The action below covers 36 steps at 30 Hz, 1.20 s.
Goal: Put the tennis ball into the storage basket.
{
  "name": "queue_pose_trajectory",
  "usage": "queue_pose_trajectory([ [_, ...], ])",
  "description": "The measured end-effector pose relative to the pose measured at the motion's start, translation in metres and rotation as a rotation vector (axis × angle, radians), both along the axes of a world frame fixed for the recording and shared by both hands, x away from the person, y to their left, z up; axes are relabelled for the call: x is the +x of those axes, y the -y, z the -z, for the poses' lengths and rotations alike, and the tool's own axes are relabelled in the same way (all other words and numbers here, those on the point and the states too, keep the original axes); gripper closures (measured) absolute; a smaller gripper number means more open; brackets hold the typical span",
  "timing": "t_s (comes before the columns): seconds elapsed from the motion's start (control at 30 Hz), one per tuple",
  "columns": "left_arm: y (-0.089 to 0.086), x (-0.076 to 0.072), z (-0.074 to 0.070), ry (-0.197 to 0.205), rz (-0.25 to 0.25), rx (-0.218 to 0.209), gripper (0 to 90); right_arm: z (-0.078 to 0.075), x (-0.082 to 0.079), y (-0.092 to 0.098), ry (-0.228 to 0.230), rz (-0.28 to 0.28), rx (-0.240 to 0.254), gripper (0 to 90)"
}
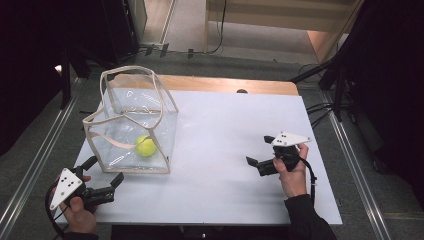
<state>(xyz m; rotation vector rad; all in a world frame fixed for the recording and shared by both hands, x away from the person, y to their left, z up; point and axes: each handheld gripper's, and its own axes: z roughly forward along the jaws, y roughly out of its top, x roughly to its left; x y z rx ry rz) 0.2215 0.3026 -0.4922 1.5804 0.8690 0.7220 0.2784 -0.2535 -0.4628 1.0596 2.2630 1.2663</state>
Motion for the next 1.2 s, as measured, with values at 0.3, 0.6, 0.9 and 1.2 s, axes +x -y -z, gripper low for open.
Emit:
queue_pose_trajectory([
  [0.3,0.0,0.0,0.0,0.0,0.001,0.014,0.0,0.009,-0.023,0.031,0.049,0.064,0.039,0.0],
  [0.6,0.0,0.0,0.0,0.0,-0.003,0.01,0.0,0.022,-0.039,0.055,0.064,0.12,0.057,0.0],
  [0.9,0.0,0.0,0.0,-0.003,0.002,0.012,0.0,0.032,-0.052,0.076,0.078,0.17,0.069,0.0],
  [1.2,0.001,0.001,0.0,-0.007,0.004,0.018,0.0,0.037,-0.064,0.095,0.102,0.222,0.094,0.0],
])
